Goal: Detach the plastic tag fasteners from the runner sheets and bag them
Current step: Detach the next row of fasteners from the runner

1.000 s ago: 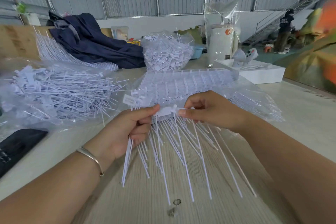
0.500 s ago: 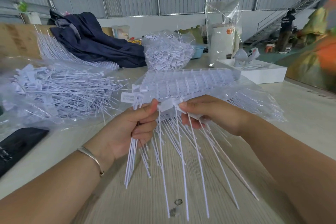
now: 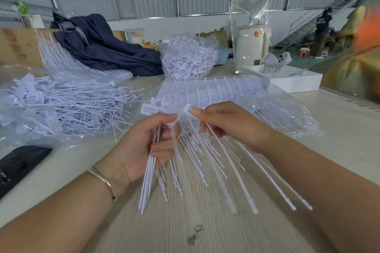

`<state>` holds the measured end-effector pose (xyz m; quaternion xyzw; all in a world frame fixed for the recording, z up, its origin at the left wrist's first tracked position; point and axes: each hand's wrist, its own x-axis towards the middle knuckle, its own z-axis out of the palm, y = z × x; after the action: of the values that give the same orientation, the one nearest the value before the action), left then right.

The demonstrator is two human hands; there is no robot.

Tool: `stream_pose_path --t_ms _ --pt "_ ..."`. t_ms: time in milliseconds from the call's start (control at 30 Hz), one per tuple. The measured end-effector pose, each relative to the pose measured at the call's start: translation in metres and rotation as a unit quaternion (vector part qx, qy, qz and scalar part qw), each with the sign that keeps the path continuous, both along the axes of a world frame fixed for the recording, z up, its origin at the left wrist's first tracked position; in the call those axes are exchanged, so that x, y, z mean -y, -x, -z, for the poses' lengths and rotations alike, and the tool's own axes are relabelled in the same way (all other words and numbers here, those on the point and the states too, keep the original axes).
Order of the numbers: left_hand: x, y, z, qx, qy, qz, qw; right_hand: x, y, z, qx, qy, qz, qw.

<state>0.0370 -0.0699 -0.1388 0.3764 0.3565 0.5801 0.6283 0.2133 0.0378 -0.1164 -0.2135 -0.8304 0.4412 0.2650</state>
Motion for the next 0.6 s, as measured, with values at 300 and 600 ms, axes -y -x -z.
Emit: stream_pose_path --t_ms 300,600 --pt "-0.001 0.001 0.004 -0.120 0.051 -0.099 0.986 -0.011 -0.003 0.001 -0.033 -0.112 0.063 0.991" --pt "-0.002 -0.001 0.002 -0.210 0.055 -0.158 0.963 -0.014 -0.008 -0.001 -0.047 -0.051 0.021 0.997"
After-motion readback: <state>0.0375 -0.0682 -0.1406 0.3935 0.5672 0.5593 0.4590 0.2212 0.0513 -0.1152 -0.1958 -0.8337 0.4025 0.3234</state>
